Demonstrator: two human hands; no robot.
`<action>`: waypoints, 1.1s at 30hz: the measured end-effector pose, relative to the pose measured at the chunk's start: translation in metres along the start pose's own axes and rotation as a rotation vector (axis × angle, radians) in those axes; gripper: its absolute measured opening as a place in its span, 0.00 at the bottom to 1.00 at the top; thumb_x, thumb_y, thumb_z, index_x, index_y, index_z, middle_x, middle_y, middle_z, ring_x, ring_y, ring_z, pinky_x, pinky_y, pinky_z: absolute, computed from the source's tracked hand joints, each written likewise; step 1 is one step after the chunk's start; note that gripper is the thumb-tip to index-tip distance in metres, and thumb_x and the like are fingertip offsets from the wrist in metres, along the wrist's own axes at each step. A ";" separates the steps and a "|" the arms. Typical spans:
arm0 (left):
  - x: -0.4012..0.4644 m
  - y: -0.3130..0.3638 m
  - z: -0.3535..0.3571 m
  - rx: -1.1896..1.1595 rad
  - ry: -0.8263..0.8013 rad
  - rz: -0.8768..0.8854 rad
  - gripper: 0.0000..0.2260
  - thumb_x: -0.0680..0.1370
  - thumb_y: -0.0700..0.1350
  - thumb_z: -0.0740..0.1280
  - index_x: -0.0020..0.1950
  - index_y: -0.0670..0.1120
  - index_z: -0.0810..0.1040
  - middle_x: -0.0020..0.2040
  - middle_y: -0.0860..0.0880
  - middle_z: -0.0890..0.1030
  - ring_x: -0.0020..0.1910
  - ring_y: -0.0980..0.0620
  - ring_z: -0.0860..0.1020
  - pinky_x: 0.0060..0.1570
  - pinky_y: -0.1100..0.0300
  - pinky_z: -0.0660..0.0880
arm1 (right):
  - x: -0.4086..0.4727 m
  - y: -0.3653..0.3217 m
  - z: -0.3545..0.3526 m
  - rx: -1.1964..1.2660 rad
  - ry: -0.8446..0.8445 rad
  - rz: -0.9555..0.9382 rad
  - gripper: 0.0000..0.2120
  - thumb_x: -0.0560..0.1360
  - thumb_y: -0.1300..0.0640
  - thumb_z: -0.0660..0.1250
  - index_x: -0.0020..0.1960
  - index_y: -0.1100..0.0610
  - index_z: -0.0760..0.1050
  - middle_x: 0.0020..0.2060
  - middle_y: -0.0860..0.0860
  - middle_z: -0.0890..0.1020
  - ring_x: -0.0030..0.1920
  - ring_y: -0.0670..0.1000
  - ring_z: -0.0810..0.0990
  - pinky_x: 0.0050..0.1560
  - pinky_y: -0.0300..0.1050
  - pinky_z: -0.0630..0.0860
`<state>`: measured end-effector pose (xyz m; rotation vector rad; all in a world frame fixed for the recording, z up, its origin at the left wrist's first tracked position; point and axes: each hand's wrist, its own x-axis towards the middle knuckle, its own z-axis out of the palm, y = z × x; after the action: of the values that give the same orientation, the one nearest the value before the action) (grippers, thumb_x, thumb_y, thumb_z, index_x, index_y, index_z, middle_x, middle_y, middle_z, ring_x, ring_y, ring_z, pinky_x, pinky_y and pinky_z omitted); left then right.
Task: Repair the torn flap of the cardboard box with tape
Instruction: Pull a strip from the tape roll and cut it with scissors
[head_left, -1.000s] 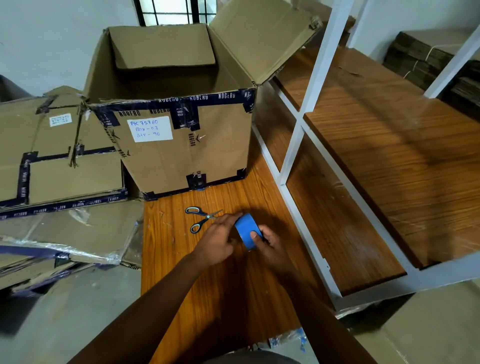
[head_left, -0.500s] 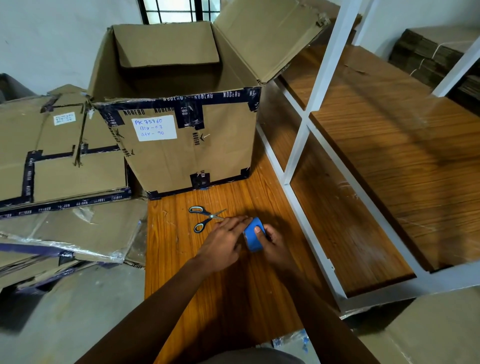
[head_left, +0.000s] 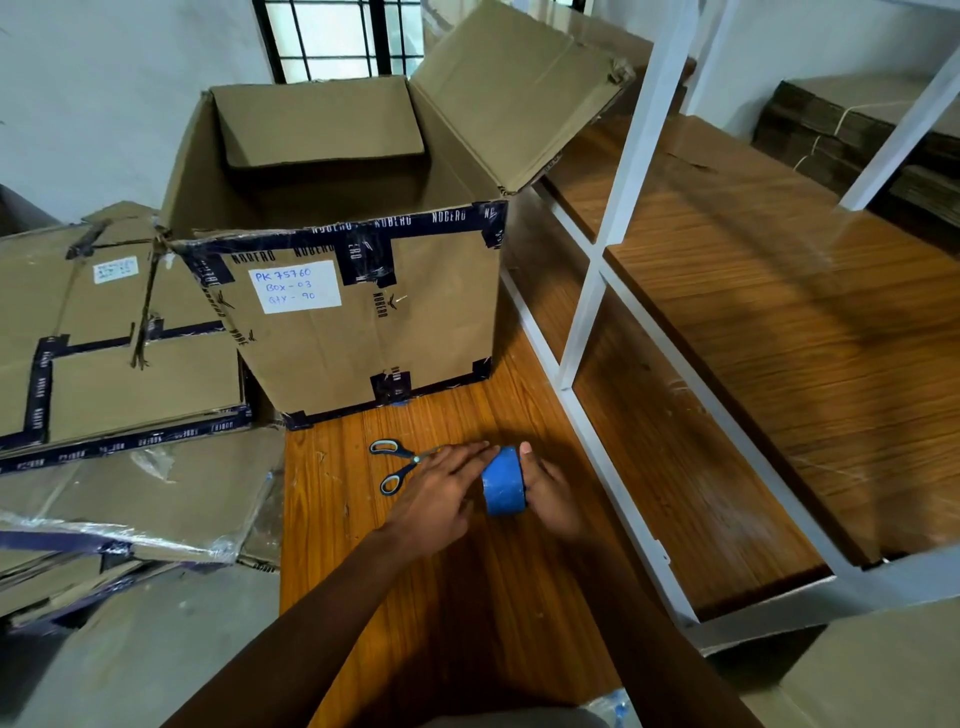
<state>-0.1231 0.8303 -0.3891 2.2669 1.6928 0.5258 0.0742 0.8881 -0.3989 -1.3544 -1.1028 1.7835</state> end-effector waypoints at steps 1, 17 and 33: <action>0.001 -0.001 -0.001 0.007 0.002 -0.001 0.41 0.76 0.41 0.72 0.87 0.53 0.60 0.83 0.53 0.66 0.81 0.50 0.64 0.81 0.47 0.63 | 0.004 0.000 0.000 0.011 0.004 0.016 0.37 0.73 0.30 0.64 0.71 0.56 0.74 0.59 0.58 0.85 0.57 0.56 0.87 0.56 0.51 0.83; -0.007 -0.010 0.012 0.128 -0.052 -0.030 0.41 0.79 0.44 0.72 0.87 0.56 0.56 0.86 0.50 0.61 0.83 0.45 0.62 0.82 0.42 0.61 | 0.018 -0.013 0.004 0.142 0.077 0.144 0.27 0.86 0.41 0.57 0.71 0.62 0.75 0.59 0.60 0.86 0.58 0.58 0.86 0.55 0.51 0.83; 0.000 0.002 0.022 0.127 0.044 -0.022 0.36 0.77 0.46 0.72 0.83 0.54 0.64 0.79 0.51 0.69 0.76 0.48 0.69 0.75 0.44 0.69 | 0.023 -0.013 -0.009 0.141 0.075 0.127 0.20 0.87 0.47 0.57 0.68 0.60 0.77 0.61 0.60 0.85 0.61 0.58 0.85 0.56 0.49 0.82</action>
<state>-0.1118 0.8295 -0.4082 2.3371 1.8191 0.4796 0.0763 0.9157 -0.3977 -1.4207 -0.8510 1.8473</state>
